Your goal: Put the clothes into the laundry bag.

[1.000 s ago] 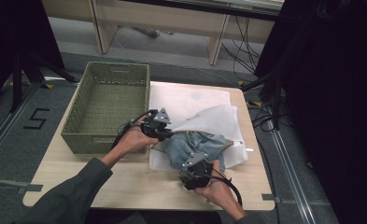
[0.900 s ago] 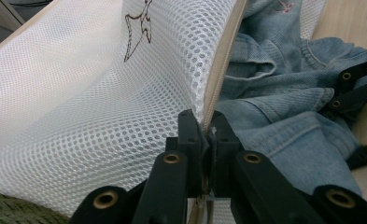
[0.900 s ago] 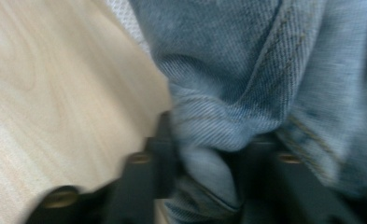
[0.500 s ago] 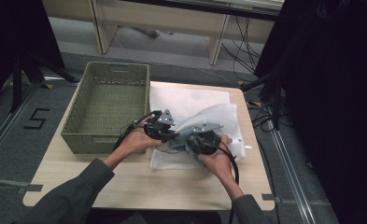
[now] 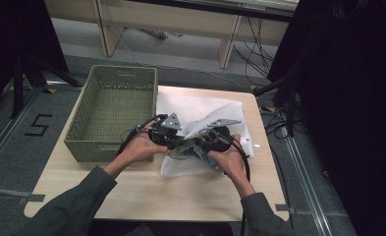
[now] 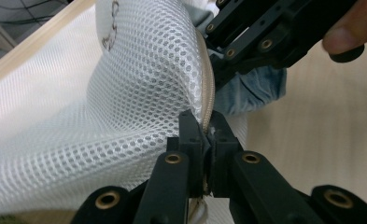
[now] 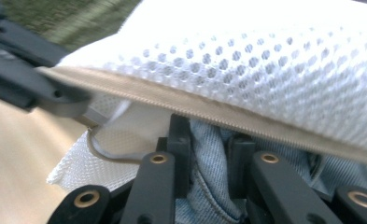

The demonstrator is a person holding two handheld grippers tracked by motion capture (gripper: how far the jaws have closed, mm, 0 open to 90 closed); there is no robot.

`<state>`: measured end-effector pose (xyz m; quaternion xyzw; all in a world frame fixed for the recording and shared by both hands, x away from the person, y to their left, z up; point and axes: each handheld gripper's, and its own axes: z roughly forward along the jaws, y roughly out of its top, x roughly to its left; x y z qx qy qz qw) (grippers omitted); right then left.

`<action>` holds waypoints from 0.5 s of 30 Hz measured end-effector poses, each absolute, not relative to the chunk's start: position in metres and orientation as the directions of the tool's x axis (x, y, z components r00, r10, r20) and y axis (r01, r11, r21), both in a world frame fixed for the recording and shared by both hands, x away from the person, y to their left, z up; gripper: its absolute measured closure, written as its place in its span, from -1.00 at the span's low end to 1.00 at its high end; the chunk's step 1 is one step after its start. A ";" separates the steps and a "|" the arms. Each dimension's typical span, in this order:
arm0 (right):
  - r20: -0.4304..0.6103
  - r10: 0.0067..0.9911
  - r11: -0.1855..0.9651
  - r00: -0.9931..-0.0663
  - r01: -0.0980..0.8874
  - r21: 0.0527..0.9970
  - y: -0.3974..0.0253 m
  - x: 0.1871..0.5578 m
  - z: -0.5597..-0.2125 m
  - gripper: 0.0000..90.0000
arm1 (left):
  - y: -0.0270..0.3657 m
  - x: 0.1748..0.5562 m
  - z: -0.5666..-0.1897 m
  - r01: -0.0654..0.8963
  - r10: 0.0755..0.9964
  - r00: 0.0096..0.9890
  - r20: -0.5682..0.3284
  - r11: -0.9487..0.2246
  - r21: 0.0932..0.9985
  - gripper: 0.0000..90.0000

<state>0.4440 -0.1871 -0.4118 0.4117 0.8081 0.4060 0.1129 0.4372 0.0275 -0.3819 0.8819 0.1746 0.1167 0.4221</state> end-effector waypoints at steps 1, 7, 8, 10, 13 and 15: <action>0.147 0.745 0.339 -0.651 0.559 0.757 -0.190 0.439 -0.408 0.72 | 0.027 0.435 -0.379 0.191 0.392 0.917 0.074 -0.594 0.782 0.91; 0.119 0.781 0.344 -0.613 0.581 0.738 -0.183 0.449 -0.425 0.72 | 0.025 0.430 -0.389 0.234 0.381 0.924 0.022 -0.612 0.756 0.92; 0.095 0.796 0.357 -0.598 0.589 0.725 -0.181 0.456 -0.435 0.72 | 0.025 0.430 -0.391 0.230 0.371 0.928 0.020 -0.617 0.752 0.92; 0.098 0.824 0.336 -0.559 0.620 0.709 -0.178 0.468 -0.450 0.72 | 0.026 0.428 -0.393 0.244 0.377 0.926 0.009 -0.617 0.748 0.92; 0.093 0.806 0.350 -0.584 0.597 0.722 -0.181 0.474 -0.455 0.68 | 0.030 0.430 -0.392 0.189 0.358 0.929 0.090 -0.670 0.718 0.91; 0.108 0.808 0.336 -0.579 0.603 0.724 -0.182 0.469 -0.449 0.56 | 0.027 0.430 -0.399 0.219 0.395 0.915 0.078 -0.650 0.727 0.90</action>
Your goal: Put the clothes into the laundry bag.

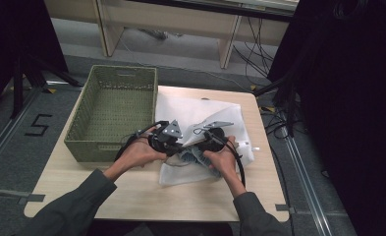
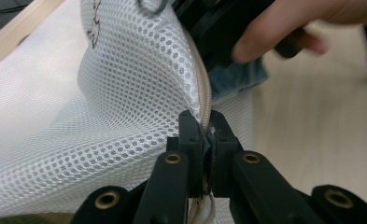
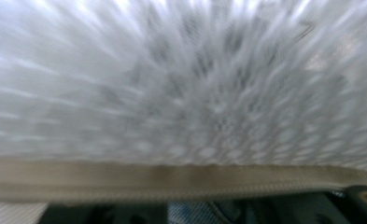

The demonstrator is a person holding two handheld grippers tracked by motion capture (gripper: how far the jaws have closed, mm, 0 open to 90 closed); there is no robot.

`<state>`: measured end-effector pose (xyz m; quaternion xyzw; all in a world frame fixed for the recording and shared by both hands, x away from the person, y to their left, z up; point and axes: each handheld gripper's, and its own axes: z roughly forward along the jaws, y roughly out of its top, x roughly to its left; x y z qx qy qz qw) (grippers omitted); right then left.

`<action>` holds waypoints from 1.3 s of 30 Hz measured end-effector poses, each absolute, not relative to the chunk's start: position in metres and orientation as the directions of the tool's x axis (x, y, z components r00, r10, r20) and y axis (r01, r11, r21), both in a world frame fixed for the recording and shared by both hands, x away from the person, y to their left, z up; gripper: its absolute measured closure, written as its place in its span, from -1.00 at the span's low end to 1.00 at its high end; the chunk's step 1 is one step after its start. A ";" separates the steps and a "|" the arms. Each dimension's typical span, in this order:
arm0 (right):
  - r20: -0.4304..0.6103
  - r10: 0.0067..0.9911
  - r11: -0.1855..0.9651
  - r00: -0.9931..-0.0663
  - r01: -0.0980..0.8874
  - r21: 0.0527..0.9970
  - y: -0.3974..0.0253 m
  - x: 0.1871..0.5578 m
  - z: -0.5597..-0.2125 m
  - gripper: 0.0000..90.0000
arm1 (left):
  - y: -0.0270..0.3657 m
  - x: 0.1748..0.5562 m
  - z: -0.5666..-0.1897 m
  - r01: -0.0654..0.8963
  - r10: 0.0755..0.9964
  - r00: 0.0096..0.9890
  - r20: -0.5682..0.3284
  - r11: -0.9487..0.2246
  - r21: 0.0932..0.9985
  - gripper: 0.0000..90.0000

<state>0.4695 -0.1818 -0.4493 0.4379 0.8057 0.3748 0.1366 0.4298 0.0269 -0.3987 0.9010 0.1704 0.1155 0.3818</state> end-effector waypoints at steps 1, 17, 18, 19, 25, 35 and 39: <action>0.130 0.816 0.321 -0.563 0.629 0.708 -0.182 0.466 -0.446 0.50 | 0.027 0.430 -0.402 0.225 0.397 0.915 0.073 -0.653 0.723 0.90; 0.022 0.800 0.407 -0.600 0.569 0.714 -0.267 0.385 -0.410 -0.09 | 0.032 0.435 -0.406 0.246 0.436 0.897 0.074 -0.631 0.735 0.86; 0.022 0.800 0.407 -0.600 0.569 0.714 -0.267 0.385 -0.410 -0.09 | 0.032 0.435 -0.406 0.244 0.434 0.898 0.075 -0.632 0.735 0.86; 0.046 0.801 0.401 -0.596 0.593 0.698 -0.271 0.380 -0.416 -0.10 | 0.032 0.436 -0.406 0.240 0.430 0.900 0.076 -0.633 0.736 0.86; 0.046 0.758 0.478 -0.651 0.602 0.640 -0.264 0.387 -0.460 -0.06 | 0.030 0.438 -0.408 0.231 0.419 0.905 0.080 -0.640 0.733 0.84; 0.028 0.771 0.426 -0.636 0.548 0.720 -0.201 0.444 -0.434 0.71 | 0.022 0.429 -0.402 0.185 0.392 0.913 0.116 -0.649 0.737 0.90; 0.046 0.796 0.429 -0.604 0.615 0.662 -0.193 0.471 -0.459 0.72 | 0.026 0.432 -0.403 0.189 0.380 0.920 0.095 -0.644 0.742 0.91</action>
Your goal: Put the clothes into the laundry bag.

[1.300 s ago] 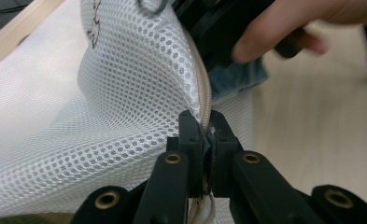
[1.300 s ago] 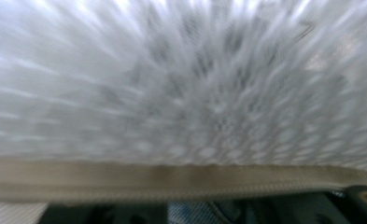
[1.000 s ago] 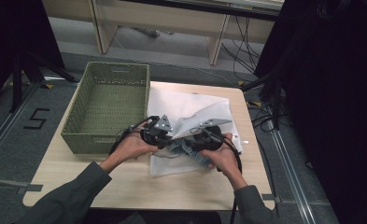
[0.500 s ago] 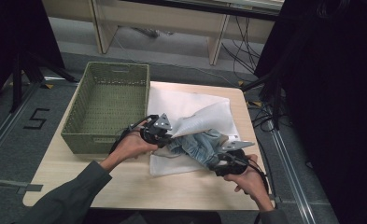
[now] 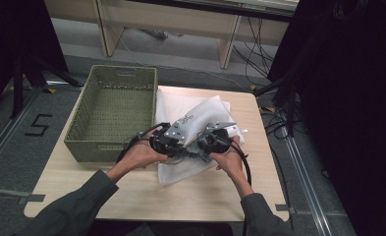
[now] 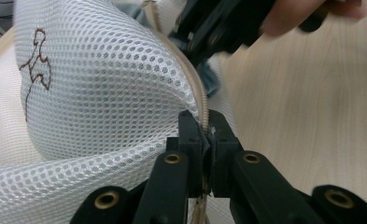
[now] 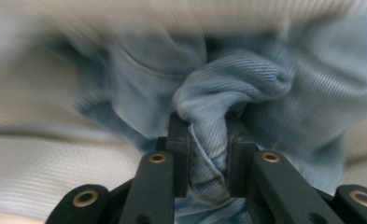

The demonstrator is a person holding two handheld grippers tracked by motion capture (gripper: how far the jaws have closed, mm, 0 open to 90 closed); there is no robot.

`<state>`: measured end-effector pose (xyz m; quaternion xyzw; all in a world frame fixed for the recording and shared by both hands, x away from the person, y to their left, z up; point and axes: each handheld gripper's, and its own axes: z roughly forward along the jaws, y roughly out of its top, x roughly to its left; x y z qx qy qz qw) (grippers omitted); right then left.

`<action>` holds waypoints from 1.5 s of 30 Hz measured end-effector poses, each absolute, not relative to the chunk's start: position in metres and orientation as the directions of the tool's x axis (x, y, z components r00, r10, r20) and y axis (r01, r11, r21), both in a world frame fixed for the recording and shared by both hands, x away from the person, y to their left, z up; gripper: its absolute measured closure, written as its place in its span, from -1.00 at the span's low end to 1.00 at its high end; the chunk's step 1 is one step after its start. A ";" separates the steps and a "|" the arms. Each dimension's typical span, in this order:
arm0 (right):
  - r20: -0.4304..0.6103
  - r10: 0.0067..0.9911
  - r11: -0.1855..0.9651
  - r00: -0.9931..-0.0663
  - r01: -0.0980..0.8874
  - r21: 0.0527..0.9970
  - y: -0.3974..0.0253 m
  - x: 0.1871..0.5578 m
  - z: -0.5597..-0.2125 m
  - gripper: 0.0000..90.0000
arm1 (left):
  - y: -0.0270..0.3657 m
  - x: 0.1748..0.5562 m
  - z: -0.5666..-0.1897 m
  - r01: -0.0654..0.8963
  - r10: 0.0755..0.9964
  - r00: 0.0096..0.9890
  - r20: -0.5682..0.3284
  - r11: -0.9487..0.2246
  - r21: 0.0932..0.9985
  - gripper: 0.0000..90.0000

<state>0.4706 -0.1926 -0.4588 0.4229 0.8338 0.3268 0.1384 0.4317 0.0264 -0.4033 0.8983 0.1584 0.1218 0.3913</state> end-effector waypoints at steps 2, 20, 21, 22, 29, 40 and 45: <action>0.079 0.801 0.418 -0.594 0.648 0.637 -0.193 0.471 -0.473 0.72 | 0.027 0.431 -0.403 0.185 0.379 0.920 0.103 -0.649 0.738 0.90; 0.212 0.675 0.441 -0.707 0.616 0.653 -0.187 0.414 -0.448 0.72 | 0.048 0.405 -0.386 0.122 0.466 0.849 0.249 -0.631 0.766 0.37; 0.212 0.676 0.427 -0.706 0.610 0.668 -0.188 0.415 -0.449 0.72 | 0.049 0.395 -0.382 0.097 0.462 0.845 0.270 -0.628 0.772 0.34; 0.206 0.671 0.453 -0.712 0.614 0.646 -0.191 0.416 -0.446 0.72 | 0.048 0.387 -0.382 0.093 0.472 0.842 0.262 -0.605 0.791 0.30; 0.215 0.678 0.421 -0.703 0.611 0.670 -0.189 0.417 -0.448 0.71 | 0.028 0.371 -0.458 0.216 0.421 0.899 0.121 -0.666 0.714 0.08; 0.208 0.695 0.406 -0.688 0.614 0.677 -0.201 0.416 -0.442 0.71 | 0.000 0.390 -0.513 0.354 0.505 0.863 0.000 -0.606 0.713 -0.07; 0.203 0.699 0.393 -0.686 0.606 0.692 -0.204 0.416 -0.443 0.71 | 0.000 0.394 -0.512 0.356 0.514 0.858 -0.001 -0.592 0.723 0.53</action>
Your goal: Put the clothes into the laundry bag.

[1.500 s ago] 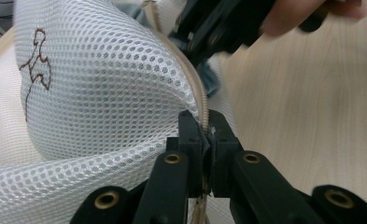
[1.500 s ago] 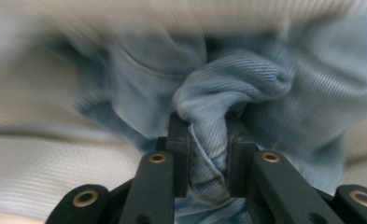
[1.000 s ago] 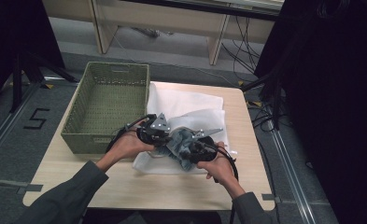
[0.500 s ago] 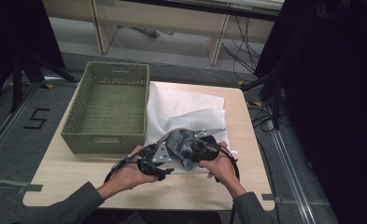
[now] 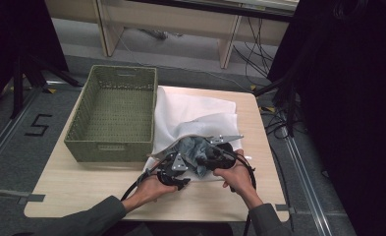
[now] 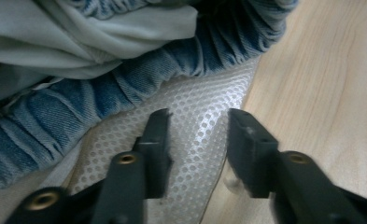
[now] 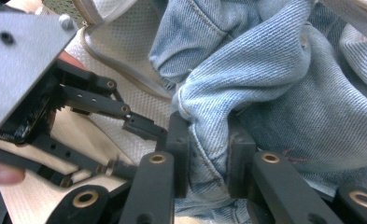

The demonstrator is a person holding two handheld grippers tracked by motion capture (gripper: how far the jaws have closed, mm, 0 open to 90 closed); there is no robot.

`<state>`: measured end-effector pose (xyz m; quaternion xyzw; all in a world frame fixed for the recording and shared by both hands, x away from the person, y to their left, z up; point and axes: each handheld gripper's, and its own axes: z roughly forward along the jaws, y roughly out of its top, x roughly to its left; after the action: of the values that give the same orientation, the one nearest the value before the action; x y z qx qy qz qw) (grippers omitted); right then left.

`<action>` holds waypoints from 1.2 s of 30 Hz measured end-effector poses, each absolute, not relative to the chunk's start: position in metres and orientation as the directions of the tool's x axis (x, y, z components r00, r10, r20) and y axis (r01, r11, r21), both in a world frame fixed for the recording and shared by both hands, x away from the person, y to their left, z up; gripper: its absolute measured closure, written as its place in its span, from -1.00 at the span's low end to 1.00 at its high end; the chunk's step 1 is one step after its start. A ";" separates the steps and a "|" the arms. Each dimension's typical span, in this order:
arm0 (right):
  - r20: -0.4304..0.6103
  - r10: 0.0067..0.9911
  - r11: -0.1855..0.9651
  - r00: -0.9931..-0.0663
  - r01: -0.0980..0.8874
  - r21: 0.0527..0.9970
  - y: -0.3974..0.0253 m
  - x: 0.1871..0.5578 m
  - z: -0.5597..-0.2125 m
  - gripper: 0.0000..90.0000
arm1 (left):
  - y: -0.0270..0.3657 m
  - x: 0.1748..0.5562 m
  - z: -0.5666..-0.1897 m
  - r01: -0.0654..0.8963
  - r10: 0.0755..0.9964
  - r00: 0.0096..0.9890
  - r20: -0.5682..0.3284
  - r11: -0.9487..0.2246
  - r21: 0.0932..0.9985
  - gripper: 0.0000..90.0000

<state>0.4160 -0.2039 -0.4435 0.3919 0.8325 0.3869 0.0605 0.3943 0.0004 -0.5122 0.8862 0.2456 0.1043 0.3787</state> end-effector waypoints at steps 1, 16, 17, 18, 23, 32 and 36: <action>0.199 0.697 0.409 -0.689 0.610 0.679 -0.205 0.416 -0.442 0.71 | 0.001 0.396 -0.512 0.349 0.509 0.861 0.002 -0.595 0.724 0.63; 0.131 0.782 0.376 -0.609 0.629 0.680 -0.163 0.446 -0.474 0.74 | 0.005 0.383 -0.510 0.309 0.456 0.890 0.020 -0.633 0.710 0.92; 0.090 0.793 0.376 -0.602 0.600 0.706 -0.161 0.455 -0.476 0.74 | 0.005 0.383 -0.510 0.312 0.458 0.889 0.018 -0.633 0.709 0.92; 0.086 0.802 0.371 -0.591 0.605 0.705 -0.161 0.460 -0.475 0.75 | 0.004 0.382 -0.510 0.326 0.467 0.884 0.007 -0.629 0.706 0.92; 0.074 0.867 0.298 -0.493 0.631 0.717 -0.171 0.496 -0.477 0.75 | 0.005 0.383 -0.510 0.326 0.457 0.890 -0.001 -0.634 0.701 0.92; 0.236 0.827 0.254 -0.509 0.715 0.651 -0.178 0.482 -0.458 0.30 | 0.007 0.386 -0.506 0.300 0.418 0.908 0.019 -0.682 0.667 0.86; 0.172 0.788 0.318 -0.591 0.630 0.708 -0.200 0.461 -0.426 0.25 | 0.006 0.385 -0.506 0.302 0.414 0.910 0.012 -0.683 0.665 0.84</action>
<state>0.4610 -0.2004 -0.4260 0.4404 0.8053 0.3833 0.1030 0.3854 0.0064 -0.5058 0.9138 0.1957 0.0810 0.3465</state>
